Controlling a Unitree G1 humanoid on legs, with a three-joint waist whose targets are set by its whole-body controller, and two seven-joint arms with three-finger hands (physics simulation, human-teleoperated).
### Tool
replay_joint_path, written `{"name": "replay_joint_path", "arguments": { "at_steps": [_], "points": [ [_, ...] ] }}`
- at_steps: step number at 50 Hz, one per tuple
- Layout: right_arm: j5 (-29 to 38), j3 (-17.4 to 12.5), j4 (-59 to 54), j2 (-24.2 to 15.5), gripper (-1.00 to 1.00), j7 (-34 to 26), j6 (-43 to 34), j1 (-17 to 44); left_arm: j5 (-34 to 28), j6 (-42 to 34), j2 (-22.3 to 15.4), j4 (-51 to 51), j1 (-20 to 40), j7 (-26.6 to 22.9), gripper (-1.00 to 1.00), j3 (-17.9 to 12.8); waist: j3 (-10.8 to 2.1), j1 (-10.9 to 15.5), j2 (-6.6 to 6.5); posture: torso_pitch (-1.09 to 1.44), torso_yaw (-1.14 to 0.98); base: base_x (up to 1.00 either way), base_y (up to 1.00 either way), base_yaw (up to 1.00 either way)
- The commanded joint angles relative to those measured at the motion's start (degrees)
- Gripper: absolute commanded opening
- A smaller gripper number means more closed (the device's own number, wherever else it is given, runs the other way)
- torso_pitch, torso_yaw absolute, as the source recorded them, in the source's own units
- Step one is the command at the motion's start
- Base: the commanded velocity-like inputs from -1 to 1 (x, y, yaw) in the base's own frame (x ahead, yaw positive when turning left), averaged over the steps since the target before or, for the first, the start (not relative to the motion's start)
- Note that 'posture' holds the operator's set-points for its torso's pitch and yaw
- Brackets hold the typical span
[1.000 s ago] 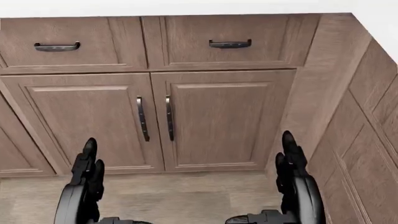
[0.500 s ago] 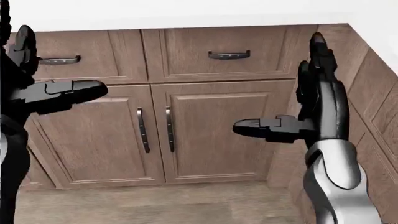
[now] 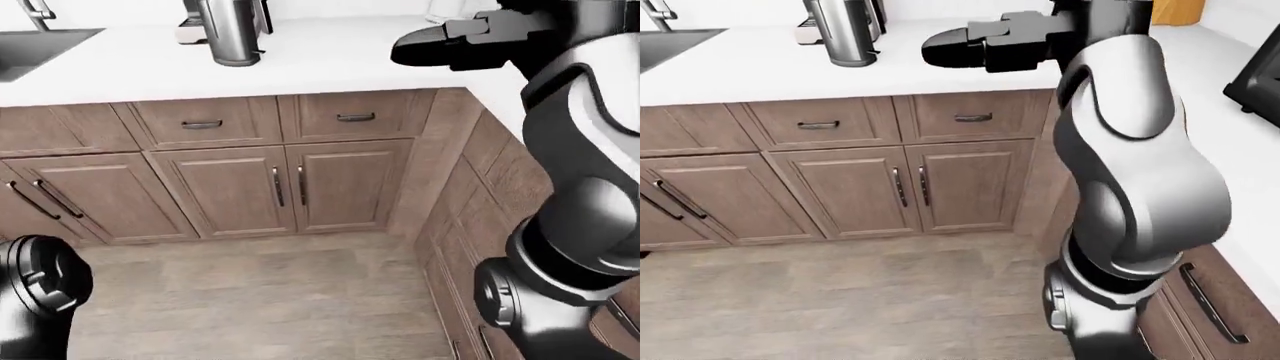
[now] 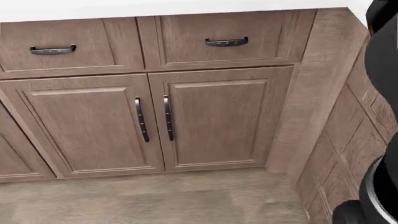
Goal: Press the button to open the lid of the electric kettle.
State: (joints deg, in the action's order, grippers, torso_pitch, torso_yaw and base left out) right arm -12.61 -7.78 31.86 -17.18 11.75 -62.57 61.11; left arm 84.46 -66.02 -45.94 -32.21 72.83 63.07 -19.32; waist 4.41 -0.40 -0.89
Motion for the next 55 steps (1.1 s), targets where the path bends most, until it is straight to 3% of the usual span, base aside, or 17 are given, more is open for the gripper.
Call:
{"name": "replay_joint_path", "arguments": {
  "at_steps": [1, 3, 8, 15, 16, 23, 25, 27, 28, 30, 40, 44, 46, 48, 50, 53, 55],
  "points": [
    [0.2, -0.9, 1.9, -0.9, 1.0, 0.3, -2.5, 2.8, 10.8, 5.6, -4.7, 0.1, 1.3, 7.0, 1.0, 1.1, -1.05, 0.0, -0.2, 0.0, 0.0, 0.0, 0.0, 0.0],
    [-0.6, -1.7, 4.9, -1.1, 1.0, 0.3, -5.6, 4.6, 13.9, 9.0, -8.6, -0.5, 0.7, 7.8, 1.0, 2.1, -0.77, -0.1, -0.44, 0.0, 0.0, 0.0, 0.0, 0.0],
    [-0.1, -2.1, 7.4, -2.3, 1.0, 1.1, -6.4, 5.5, 17.3, 15.0, -14.4, -1.6, -0.6, 8.5, 1.0, 3.2, -0.31, -0.1, -1.05, 0.0, 0.0, 0.0, 0.0, 0.0],
    [0.2, -0.8, 7.8, -1.8, 1.0, 0.9, -6.1, 4.5, 16.1, 18.5, -15.2, -3.4, -3.7, 7.1, 1.0, 4.4, -0.13, -0.3, -1.37, 0.0, 0.0, 0.0, 0.0, 0.0],
    [0.2, -1.0, 7.7, -1.7, 1.0, 0.8, -6.3, 4.7, 15.2, 18.6, -14.7, -3.4, -4.3, 6.4, 1.0, 4.4, -1.35, -0.1, -1.58, 0.0, 0.0, 0.0, 0.05, 0.0],
    [1.0, -0.4, 7.8, -0.9, 1.0, 0.4, -6.1, 4.3, 15.3, 19.6, -15.2, -3.3, -5.2, 5.6, 1.0, 3.6, -1.57, 0.1, -1.49, 0.0, 0.0, 0.0, 0.18, 0.0],
    [0.8, -0.6, 7.7, -0.3, 1.0, 0.2, -6.0, 4.2, 14.6, 19.8, -14.8, -3.6, -5.6, 5.2, 1.0, 4.0, -1.35, -0.1, -2.58, 0.0, 0.0, 0.0, 0.24, 0.0],
    [0.9, -0.7, 7.8, -0.3, 1.0, 0.1, -6.2, 4.3, 14.7, 19.7, -14.8, -3.6, -5.5, 5.3, 1.0, 4.0, -1.35, -1.1, -5.1, 0.0, 0.0, 0.0, 0.27, 0.0],
    [0.9, -0.8, 7.8, -0.4, 1.0, 0.1, -6.3, 4.4, 14.8, 19.7, -14.8, -3.7, -5.4, 5.3, 1.0, 4.0, -1.13, -0.2, -4.27, 0.0, 0.0, 0.0, 0.3, 0.0],
    [0.9, -0.7, 8.0, -0.3, 1.0, 0.1, -6.4, 4.3, 14.9, 19.7, -14.8, -3.8, -5.3, 5.4, 1.0, 4.1, -0.66, -0.6, -4.34, 0.0, 0.0, 0.0, 0.3, 0.0],
    [1.4, -0.2, 8.1, 0.1, 1.0, -0.1, -6.5, 4.3, 16.3, 19.7, -15.4, -3.8, -4.7, 6.0, 1.0, 4.3, -1.1, -0.6, -1.07, 0.0, 0.0, 0.0, 0.3, 0.0],
    [1.8, 0.0, 8.1, 0.2, 1.0, -0.3, -6.4, 4.1, 16.7, 19.8, -15.7, -3.9, -4.5, 6.2, 1.0, 4.2, -1.39, -0.1, 1.38, 0.0, 0.0, 0.0, 0.3, 0.0],
    [1.9, 0.1, 8.1, 0.3, 1.0, -0.4, -6.6, 4.1, 16.6, 19.8, -15.6, -4.0, -4.7, 6.1, 1.0, 4.3, -1.63, -0.1, 0.52, 0.0, 0.0, 0.0, 0.3, 0.0],
    [2.2, 0.3, 8.2, 0.4, 1.0, -0.5, -6.5, 4.0, 16.8, 19.8, -15.7, -4.0, -4.6, 6.3, 1.0, 4.3, -2.13, 0.4, 1.92, 0.0, 0.0, 0.0, 0.3, 0.0],
    [2.4, 0.5, 8.1, 0.5, 1.0, -0.7, -6.4, 3.9, 16.9, 19.9, -15.8, -4.1, -4.6, 6.4, 1.0, 4.3, -2.24, 0.6, 1.68, 0.0, 0.0, 0.0, 0.3, 0.0],
    [2.7, 0.6, 8.5, 0.7, 1.0, -0.8, -6.9, 4.2, 17.2, 20.0, -16.0, -4.1, -4.5, 6.5, 1.0, 4.3, -1.05, 0.8, 0.72, 0.0, 0.0, 0.0, 0.36, 0.0],
    [3.0, 0.7, 8.5, 0.8, 1.0, -1.0, -6.8, 4.0, 17.1, 20.0, -15.9, -4.2, -4.5, 6.4, 1.0, 4.5, -0.86, 0.7, -0.61, 0.0, 0.0, 0.0, 0.38, 0.0]
  ]
}}
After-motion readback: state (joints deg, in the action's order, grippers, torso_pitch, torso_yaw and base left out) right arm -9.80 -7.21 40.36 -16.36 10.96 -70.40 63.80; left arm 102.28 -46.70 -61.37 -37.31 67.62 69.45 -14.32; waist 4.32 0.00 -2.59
